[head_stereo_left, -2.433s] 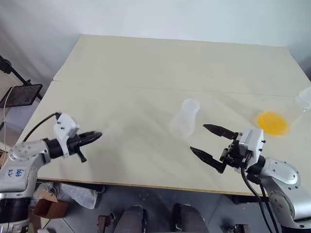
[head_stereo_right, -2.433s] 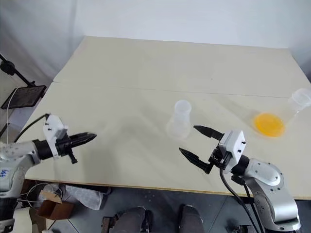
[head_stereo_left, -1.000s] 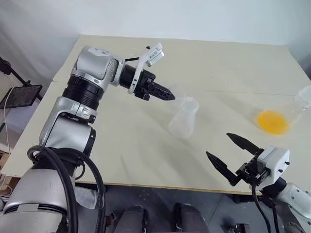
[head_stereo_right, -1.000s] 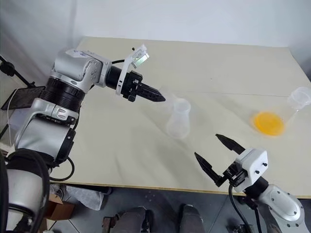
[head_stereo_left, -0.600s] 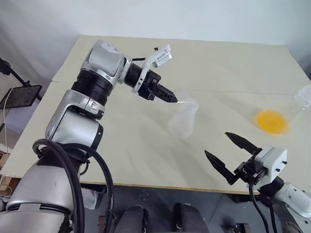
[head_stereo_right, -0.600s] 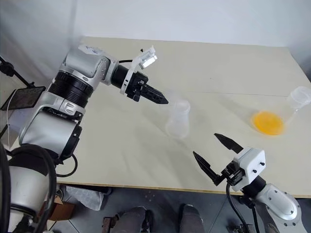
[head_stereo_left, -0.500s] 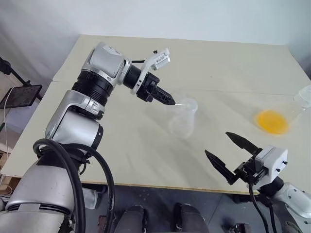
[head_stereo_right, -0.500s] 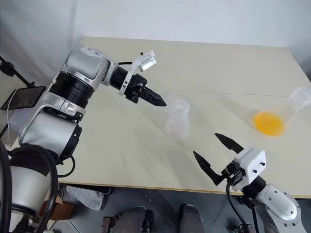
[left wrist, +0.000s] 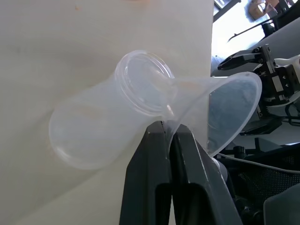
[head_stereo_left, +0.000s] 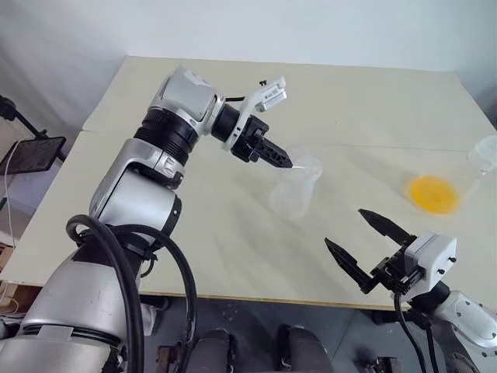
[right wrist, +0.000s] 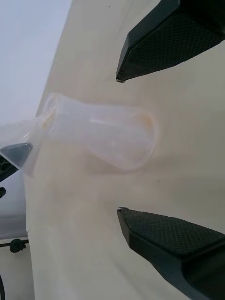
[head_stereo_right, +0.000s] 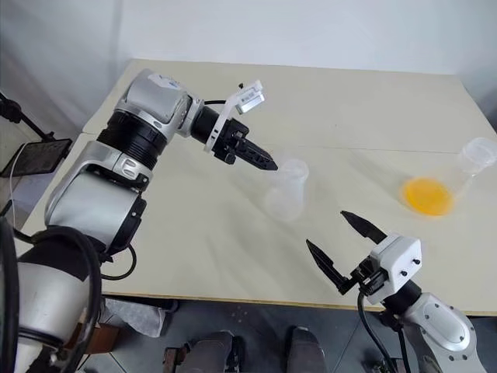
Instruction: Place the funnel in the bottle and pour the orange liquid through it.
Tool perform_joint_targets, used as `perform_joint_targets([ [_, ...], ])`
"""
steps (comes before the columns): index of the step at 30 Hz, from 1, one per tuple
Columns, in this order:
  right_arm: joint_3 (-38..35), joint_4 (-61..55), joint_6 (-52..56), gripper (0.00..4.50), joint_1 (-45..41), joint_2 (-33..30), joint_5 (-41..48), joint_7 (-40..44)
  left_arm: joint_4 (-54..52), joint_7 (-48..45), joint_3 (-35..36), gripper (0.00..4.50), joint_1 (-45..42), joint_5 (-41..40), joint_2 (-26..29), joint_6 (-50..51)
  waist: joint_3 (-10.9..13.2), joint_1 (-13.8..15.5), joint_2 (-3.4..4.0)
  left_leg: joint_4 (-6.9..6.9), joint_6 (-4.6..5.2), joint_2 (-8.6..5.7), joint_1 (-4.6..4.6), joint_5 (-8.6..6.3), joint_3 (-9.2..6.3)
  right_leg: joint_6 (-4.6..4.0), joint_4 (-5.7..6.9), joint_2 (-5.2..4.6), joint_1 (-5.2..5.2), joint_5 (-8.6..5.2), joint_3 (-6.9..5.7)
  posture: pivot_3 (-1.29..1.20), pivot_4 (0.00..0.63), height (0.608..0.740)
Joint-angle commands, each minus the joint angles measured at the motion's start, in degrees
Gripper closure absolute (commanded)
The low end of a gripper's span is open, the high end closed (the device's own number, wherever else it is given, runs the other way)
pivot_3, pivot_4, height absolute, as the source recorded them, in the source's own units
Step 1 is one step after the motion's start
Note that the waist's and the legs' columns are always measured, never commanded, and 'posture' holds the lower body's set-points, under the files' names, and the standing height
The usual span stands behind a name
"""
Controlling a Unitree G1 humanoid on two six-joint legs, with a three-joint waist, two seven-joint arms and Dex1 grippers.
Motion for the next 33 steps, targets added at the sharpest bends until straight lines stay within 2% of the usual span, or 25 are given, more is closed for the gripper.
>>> perform_joint_targets([
  [1, -0.52, -2.29, -1.43, 0.00, 0.49, 0.55, 0.37, -0.63, 0.82, 0.10, 1.61, 3.26, -2.27, 0.79, -0.43, -1.12, 0.00, 0.01, 0.00, 0.00, 0.00, 0.00, -0.01, 0.00, 0.00, 0.00, -0.01, -0.01, 0.00, 0.00, 0.00, 0.00, 0.150, 0.740],
  [11, -1.02, -1.58, -2.24, 0.00, 0.97, 0.42, 0.38, -0.41, 3.58, 0.61, 5.14, 0.18, -3.59, 0.89, -0.95, -1.20, 0.00, -0.06, 0.00, 0.00, 0.00, 0.00, 0.00, 0.00, 0.00, 0.00, 0.01, -0.01, -0.01, 0.00, 0.00, 0.00, 0.150, 0.740],
  [12, -0.95, -1.44, -2.31, 0.00, 0.86, 0.41, 0.33, -0.44, 3.83, 0.77, 5.46, 0.01, -3.61, 1.03, -1.06, -1.35, 0.00, -0.06, 0.00, 0.00, 0.01, 0.00, 0.00, 0.00, 0.00, 0.00, 0.01, -0.01, -0.01, 0.00, -0.01, 0.00, 0.150, 0.740],
  [19, -0.36, -0.79, -2.88, 0.00, 0.44, 0.54, -0.04, -0.46, 4.39, 2.49, 7.38, 0.01, -3.65, 1.29, -1.89, -1.10, 0.00, -0.06, 0.00, 0.00, 0.00, 0.00, 0.00, 0.00, 0.00, 0.00, 0.03, -0.01, -0.01, 0.00, -0.01, 0.00, 0.150, 0.740],
  [26, -0.03, -0.78, -3.06, 0.00, 0.41, 1.07, -0.39, -0.55, 7.81, 12.45, 13.66, 0.01, -4.08, 0.89, -3.97, -5.01, 0.00, -0.05, -0.01, 0.00, 0.00, 0.00, 0.00, 0.00, 0.00, 0.00, 0.05, -0.01, -0.04, 0.00, -0.01, 0.00, 0.150, 0.740],
  [33, 0.11, -1.41, -3.15, 0.00, 1.25, 1.59, -0.81, -0.55, 7.60, 11.72, 17.83, 0.01, -3.46, -0.67, -3.91, -7.75, 0.00, -0.07, -0.01, 0.00, 0.00, -0.02, 0.00, 0.00, 0.00, 0.01, 0.07, -0.01, -0.04, 0.00, -0.03, 0.00, 0.150, 0.740],
])
